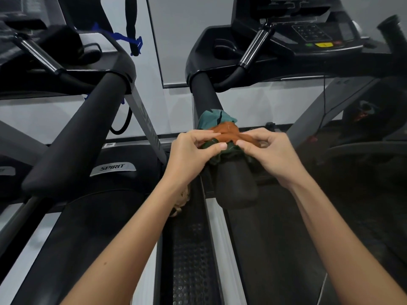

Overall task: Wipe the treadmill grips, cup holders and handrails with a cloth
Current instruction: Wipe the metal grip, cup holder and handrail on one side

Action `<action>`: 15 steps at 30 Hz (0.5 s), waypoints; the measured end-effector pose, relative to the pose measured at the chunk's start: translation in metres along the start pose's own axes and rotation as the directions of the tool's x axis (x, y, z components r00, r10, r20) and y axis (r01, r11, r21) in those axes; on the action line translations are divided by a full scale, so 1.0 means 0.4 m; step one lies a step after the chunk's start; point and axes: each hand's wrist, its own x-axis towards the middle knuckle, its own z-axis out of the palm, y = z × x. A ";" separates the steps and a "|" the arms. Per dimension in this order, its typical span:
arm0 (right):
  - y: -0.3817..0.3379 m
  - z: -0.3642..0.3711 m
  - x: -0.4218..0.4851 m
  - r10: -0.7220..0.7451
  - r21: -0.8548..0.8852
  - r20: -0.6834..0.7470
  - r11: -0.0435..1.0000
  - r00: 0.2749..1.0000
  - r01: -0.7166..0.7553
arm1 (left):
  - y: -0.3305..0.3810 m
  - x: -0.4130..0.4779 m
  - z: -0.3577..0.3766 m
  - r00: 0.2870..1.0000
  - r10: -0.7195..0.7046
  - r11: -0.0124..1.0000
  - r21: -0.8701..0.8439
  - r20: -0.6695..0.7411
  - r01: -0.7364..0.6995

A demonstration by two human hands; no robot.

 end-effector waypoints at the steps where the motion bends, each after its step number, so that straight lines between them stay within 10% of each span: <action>1: -0.009 -0.007 -0.018 0.002 -0.011 0.019 1.000 1.000 -0.001 | 0.001 -0.015 -0.006 0.999 -0.014 1.000 -0.008 0.033 0.014; 7: -0.047 -0.053 -0.137 0.030 -0.099 0.259 0.995 0.965 -0.005 | 0.015 -0.122 -0.027 0.974 -0.059 0.998 0.046 0.220 0.050; 15: 0.014 -0.001 0.004 -0.003 0.010 0.057 1.000 0.998 0.003 | -0.009 -0.012 0.005 0.998 -0.063 0.998 0.002 0.002 0.063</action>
